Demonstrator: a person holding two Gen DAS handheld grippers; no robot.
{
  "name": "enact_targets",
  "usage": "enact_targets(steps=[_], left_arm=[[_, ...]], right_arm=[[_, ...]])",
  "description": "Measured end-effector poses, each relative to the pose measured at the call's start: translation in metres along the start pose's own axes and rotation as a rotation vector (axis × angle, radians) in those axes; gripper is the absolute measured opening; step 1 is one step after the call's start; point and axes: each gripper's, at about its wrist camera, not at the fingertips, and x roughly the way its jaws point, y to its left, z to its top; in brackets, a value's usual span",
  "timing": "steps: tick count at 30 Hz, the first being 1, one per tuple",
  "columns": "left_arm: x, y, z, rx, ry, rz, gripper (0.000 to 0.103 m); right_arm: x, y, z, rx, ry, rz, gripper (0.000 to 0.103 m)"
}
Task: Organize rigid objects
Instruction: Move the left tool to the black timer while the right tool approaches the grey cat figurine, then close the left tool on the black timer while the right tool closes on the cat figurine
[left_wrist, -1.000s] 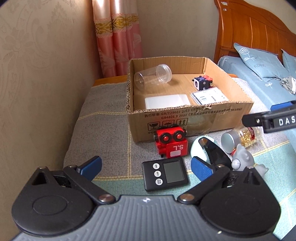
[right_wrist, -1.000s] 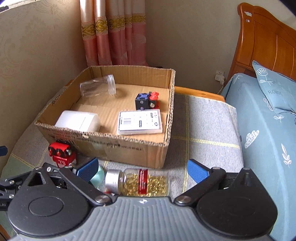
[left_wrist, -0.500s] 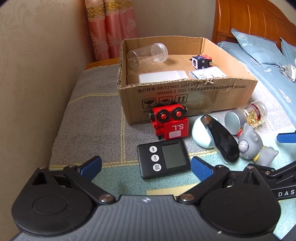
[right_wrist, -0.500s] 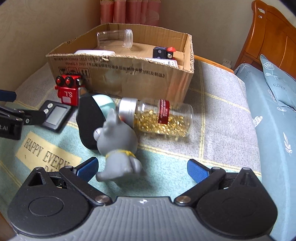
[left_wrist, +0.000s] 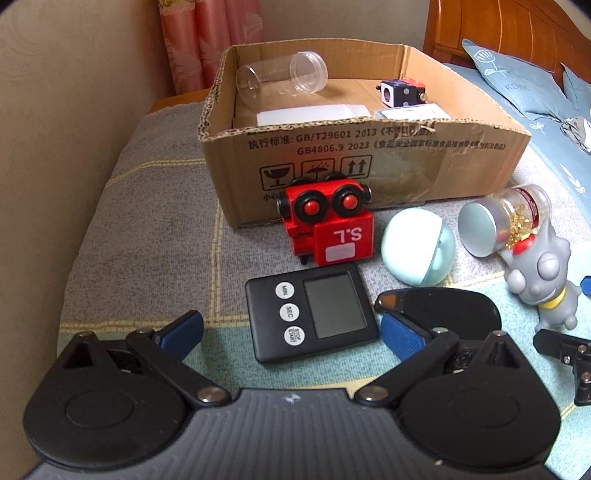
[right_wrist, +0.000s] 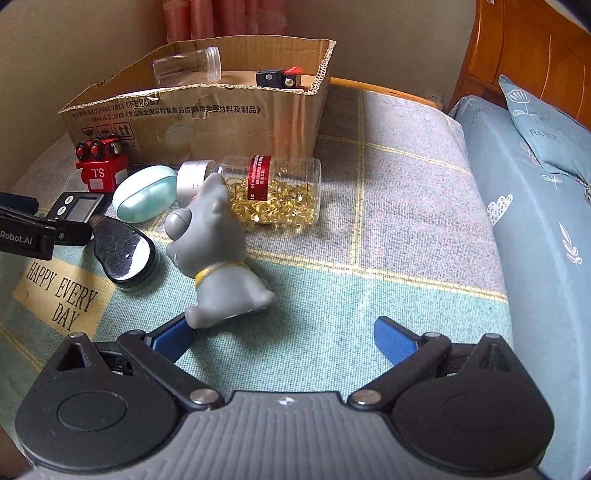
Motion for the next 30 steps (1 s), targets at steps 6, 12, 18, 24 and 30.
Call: enact_targets(steps=[6, 12, 18, 24, 30], left_arm=[[0.002, 0.002, 0.001, -0.058, -0.017, -0.006, 0.100], [-0.006, -0.004, 0.002, -0.018, -0.042, -0.032, 0.072], [-0.012, 0.002, -0.006, -0.014, -0.043, -0.037, 0.072], [-0.018, 0.009, -0.015, -0.016, -0.033, -0.036, 0.072], [-0.020, 0.011, -0.018, -0.015, -0.036, -0.036, 0.073]], right_arm=[[-0.001, 0.000, -0.002, -0.007, -0.024, 0.005, 0.103], [-0.001, -0.001, -0.003, -0.011, -0.030, 0.007, 0.103], [-0.003, -0.016, -0.004, 0.022, -0.020, -0.025, 0.103], [-0.003, -0.051, -0.004, 0.114, -0.014, -0.095, 0.103], [-0.012, -0.043, -0.011, 0.083, 0.001, 0.040, 0.103]])
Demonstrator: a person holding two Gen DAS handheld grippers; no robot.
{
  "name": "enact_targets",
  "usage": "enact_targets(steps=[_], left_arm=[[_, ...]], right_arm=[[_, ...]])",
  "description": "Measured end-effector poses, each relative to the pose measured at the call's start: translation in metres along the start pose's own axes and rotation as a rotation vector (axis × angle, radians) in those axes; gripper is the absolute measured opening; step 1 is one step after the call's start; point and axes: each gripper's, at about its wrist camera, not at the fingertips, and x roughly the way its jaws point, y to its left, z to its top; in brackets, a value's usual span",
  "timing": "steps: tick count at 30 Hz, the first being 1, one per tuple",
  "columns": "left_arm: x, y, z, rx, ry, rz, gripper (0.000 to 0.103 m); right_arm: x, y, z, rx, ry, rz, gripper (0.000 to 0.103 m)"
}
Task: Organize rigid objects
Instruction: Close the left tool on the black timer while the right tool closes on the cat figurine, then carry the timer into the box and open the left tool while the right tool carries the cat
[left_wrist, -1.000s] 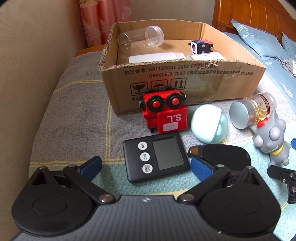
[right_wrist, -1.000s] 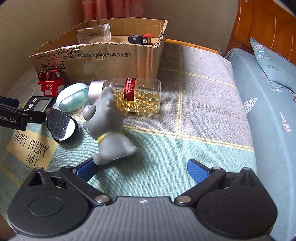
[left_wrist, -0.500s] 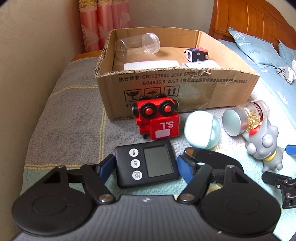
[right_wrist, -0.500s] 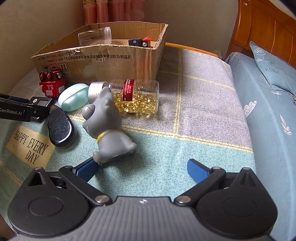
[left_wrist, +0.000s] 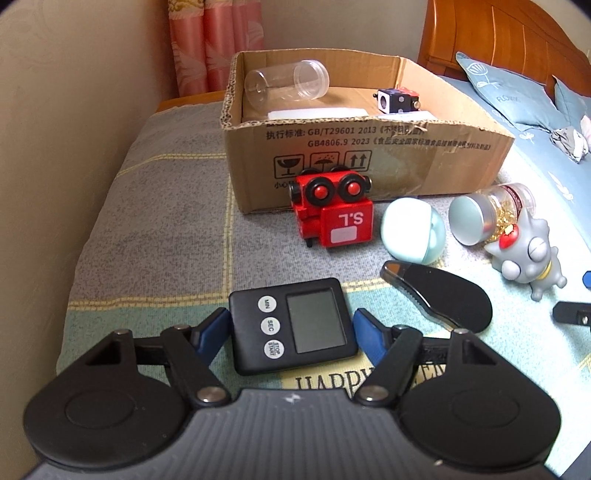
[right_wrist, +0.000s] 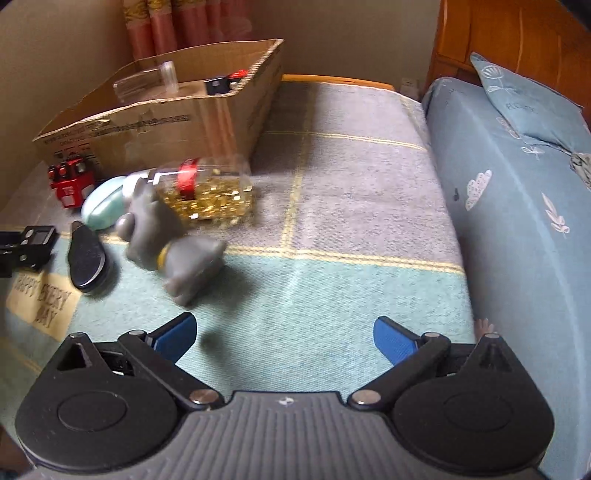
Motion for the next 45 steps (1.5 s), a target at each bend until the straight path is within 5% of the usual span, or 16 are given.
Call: enact_targets(steps=[7, 18, 24, 36, 45], left_arm=[[0.000, 0.000, -0.001, 0.002, -0.001, 0.001, 0.074], [0.001, -0.001, 0.001, -0.001, 0.000, 0.005, 0.075], [0.003, -0.001, 0.003, -0.004, 0.001, 0.007, 0.075], [-0.004, -0.007, -0.006, 0.066, 0.012, -0.038, 0.074], [-0.001, -0.009, -0.005, 0.045, 0.010, -0.021, 0.076]], right_arm=[[0.002, 0.044, 0.006, -0.040, -0.028, 0.195, 0.101], [0.019, 0.051, 0.041, 0.028, -0.087, 0.166, 0.096], [0.025, 0.053, 0.043, 0.013, -0.099, 0.081, 0.079], [0.008, 0.054, 0.033, -0.118, -0.086, 0.122, 0.078], [0.014, 0.058, 0.032, -0.092, -0.080, 0.126, 0.078]])
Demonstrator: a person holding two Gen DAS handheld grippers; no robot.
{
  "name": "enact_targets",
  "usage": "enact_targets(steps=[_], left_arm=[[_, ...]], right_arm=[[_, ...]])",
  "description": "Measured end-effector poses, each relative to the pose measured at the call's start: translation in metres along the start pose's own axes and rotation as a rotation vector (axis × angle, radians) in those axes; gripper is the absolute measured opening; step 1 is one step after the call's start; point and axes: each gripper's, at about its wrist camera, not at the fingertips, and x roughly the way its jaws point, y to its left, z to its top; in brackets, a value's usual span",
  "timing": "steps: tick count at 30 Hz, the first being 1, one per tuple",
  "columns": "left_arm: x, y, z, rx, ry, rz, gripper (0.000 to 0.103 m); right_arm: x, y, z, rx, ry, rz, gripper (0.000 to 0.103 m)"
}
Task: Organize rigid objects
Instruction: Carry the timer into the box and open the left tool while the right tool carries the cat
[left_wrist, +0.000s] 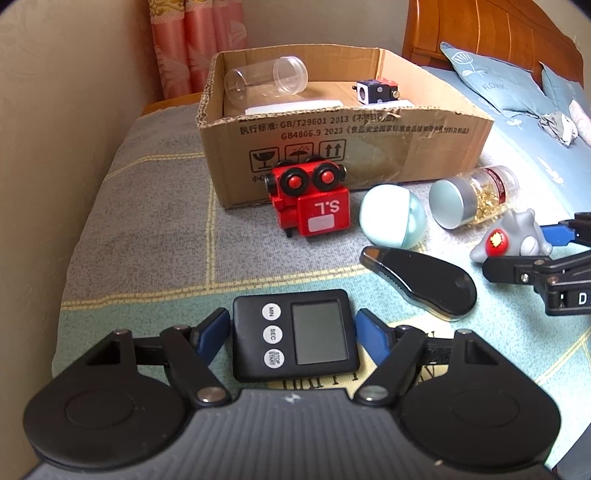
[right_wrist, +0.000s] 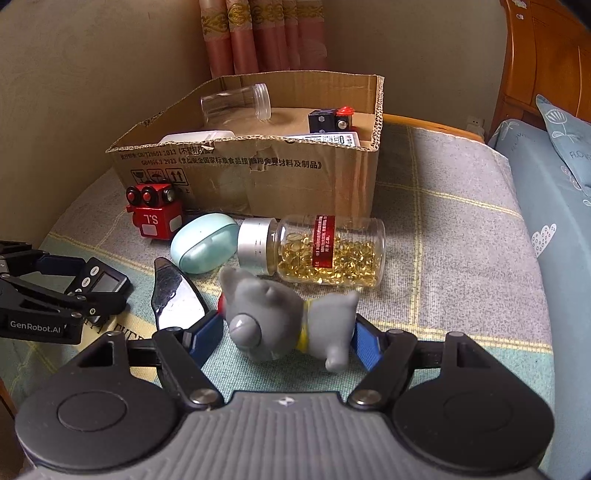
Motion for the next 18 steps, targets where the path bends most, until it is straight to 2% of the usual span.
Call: enact_targets(steps=[4, 7, 13, 18], left_arm=[[0.000, -0.001, 0.001, -0.003, -0.007, -0.007, 0.069], [0.000, -0.002, 0.002, 0.004, -0.005, -0.008, 0.069], [-0.004, -0.003, 0.002, 0.052, 0.013, -0.009, 0.069], [-0.013, -0.004, 0.001, 0.080, 0.020, -0.021, 0.069]], right_arm=[[0.002, -0.001, 0.001, 0.030, -0.008, -0.016, 0.078], [0.004, 0.000, 0.003, 0.038, -0.007, -0.024, 0.077], [-0.001, 0.004, 0.002, -0.026, -0.002, -0.047, 0.076], [-0.012, 0.002, 0.004, -0.072, 0.002, -0.032, 0.075]])
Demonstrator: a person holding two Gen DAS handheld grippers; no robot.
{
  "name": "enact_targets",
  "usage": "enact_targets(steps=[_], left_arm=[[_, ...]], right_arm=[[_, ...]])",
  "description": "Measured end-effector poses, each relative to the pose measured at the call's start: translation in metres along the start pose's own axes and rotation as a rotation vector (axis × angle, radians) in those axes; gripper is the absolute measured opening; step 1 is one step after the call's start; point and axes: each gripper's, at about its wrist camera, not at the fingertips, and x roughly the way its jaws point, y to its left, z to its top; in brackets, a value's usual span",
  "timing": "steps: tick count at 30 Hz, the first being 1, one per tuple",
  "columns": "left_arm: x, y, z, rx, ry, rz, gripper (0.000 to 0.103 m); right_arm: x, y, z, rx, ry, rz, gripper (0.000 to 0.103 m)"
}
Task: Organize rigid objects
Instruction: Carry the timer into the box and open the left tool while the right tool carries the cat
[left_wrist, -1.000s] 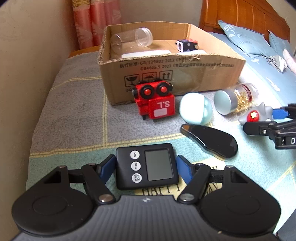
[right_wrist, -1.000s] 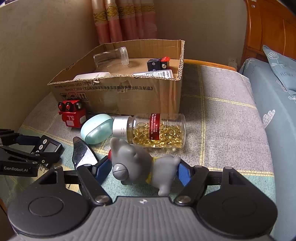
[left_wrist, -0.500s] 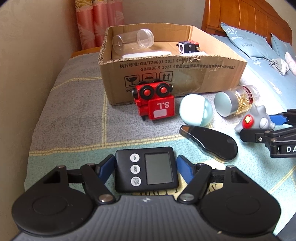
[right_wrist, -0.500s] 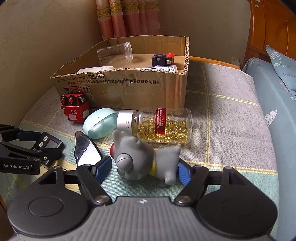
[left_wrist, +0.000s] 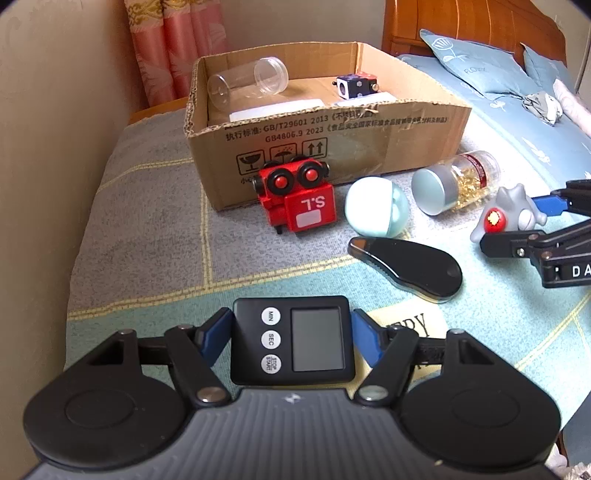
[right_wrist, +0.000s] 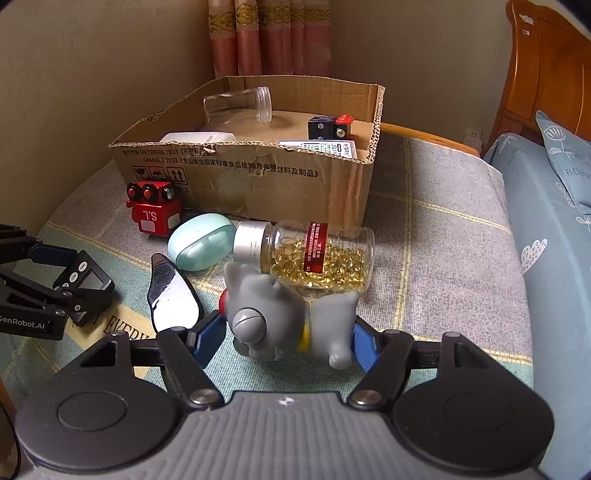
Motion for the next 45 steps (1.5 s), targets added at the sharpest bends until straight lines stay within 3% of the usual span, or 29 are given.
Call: enact_targets(steps=[6, 10, 18, 23, 29, 39, 40, 41, 42, 45], left_arm=[[-0.018, -0.002, 0.007, 0.015, -0.015, -0.014, 0.069], [-0.034, -0.004, 0.024, 0.019, -0.068, -0.024, 0.069], [-0.056, -0.002, 0.085, 0.051, -0.184, -0.023, 0.069], [-0.047, 0.005, 0.130, 0.053, -0.210, 0.009, 0.069], [-0.019, 0.013, 0.174, 0.019, -0.187, 0.032, 0.069], [0.021, 0.018, 0.191, -0.032, -0.150, 0.063, 0.069], [0.021, 0.018, 0.190, -0.038, -0.162, 0.071, 0.073], [0.021, 0.020, 0.189, -0.043, -0.171, 0.076, 0.085], [0.020, 0.022, 0.188, -0.049, -0.175, 0.079, 0.090], [0.008, 0.023, 0.177, -0.049, -0.204, 0.077, 0.093]], right_arm=[[-0.015, 0.002, 0.005, -0.093, 0.002, -0.005, 0.075], [-0.026, 0.003, 0.013, -0.133, -0.014, 0.012, 0.075], [-0.042, 0.008, 0.048, -0.209, -0.073, 0.029, 0.075], [-0.043, 0.009, 0.070, -0.238, -0.101, 0.045, 0.075], [-0.040, 0.009, 0.088, -0.250, -0.116, 0.042, 0.075], [-0.037, 0.005, 0.103, -0.255, -0.137, 0.036, 0.075], [-0.036, 0.005, 0.104, -0.253, -0.137, 0.035, 0.075], [-0.035, 0.004, 0.105, -0.252, -0.136, 0.034, 0.075], [-0.034, 0.004, 0.107, -0.249, -0.137, 0.035, 0.075], [-0.031, 0.001, 0.112, -0.240, -0.139, 0.037, 0.075]])
